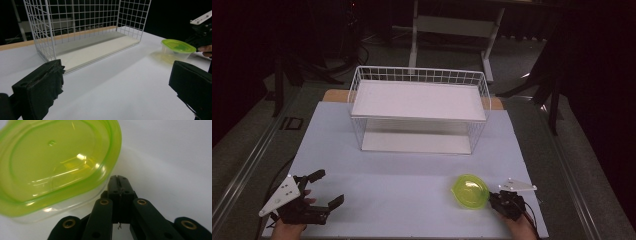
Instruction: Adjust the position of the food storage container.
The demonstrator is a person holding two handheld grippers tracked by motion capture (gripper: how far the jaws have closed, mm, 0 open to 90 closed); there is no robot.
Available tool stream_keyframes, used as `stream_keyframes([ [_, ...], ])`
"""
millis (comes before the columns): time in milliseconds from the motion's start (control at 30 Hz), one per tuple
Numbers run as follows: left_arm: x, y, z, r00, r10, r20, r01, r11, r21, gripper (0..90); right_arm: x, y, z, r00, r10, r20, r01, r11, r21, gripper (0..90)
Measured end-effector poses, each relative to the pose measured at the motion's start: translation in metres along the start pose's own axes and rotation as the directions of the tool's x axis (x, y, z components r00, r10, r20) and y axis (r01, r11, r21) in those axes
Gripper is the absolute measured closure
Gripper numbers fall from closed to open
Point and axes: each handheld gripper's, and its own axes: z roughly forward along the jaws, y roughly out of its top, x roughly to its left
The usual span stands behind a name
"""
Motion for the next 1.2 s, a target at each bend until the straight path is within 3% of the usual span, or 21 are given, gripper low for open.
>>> stream_keyframes([
  [100, 0.0, 0.0, 0.0, 1.0, 0.002, -0.002, -0.002, 1.0, 0.003, 0.2, 0.007, 0.007, 0.008, 0.9992, -0.011, -0.038, 0.012, 1.0, 0.022, 89.8],
  [167, 0.0, 0.0, 0.0, 1.0, 0.0, -0.001, 0.0, 1.0, 0.0, 0.2, 0.01, 0.011, 0.007, 0.9995, -0.022, -0.024, 0.022, 0.999, 0.029, 89.8],
  [367, 0.001, 0.0, -0.001, 1.0, -0.003, -0.006, 0.003, 1.0, -0.001, 0.2, 0.007, 0.009, -0.023, 0.9999, 0.013, 0.003, -0.013, 1.0, 0.008, 89.8],
  [500, -0.002, 0.001, 0.001, 0.9999, 0.009, -0.005, -0.009, 0.9999, 0.007, 0.2, 0.017, 0.002, -0.026, 0.9996, 0.012, -0.027, -0.011, 0.999, 0.034, 89.8],
  [700, -0.002, 0.001, 0.002, 0.9999, 0.014, -0.004, -0.014, 0.9999, 0.007, 0.2, 0.032, 0.003, -0.009, 0.998, -0.013, -0.061, 0.018, 0.997, 0.079, 89.8],
  [800, -0.001, 0.001, 0.004, 0.9999, 0.011, 0.003, -0.011, 0.9999, 0.008, 0.2, 0.036, 0.008, 0.009, 0.9961, 0.003, -0.088, 0.005, 0.996, 0.089, 89.8],
  [1033, 0.0, 0.001, 0.004, 0.9999, 0.015, 0.007, -0.015, 0.9999, 0.007, 0.2, 0.045, 0.024, 0.03, 0.993, -0.002, -0.118, 0.012, 0.996, 0.084, 89.8],
  [1200, 0.0, 0.001, 0.003, 0.9999, 0.013, 0.006, -0.013, 0.9999, 0.006, 0.2, 0.051, 0.039, 0.046, 0.9932, -0.025, -0.114, 0.033, 0.997, 0.074, 89.8],
])
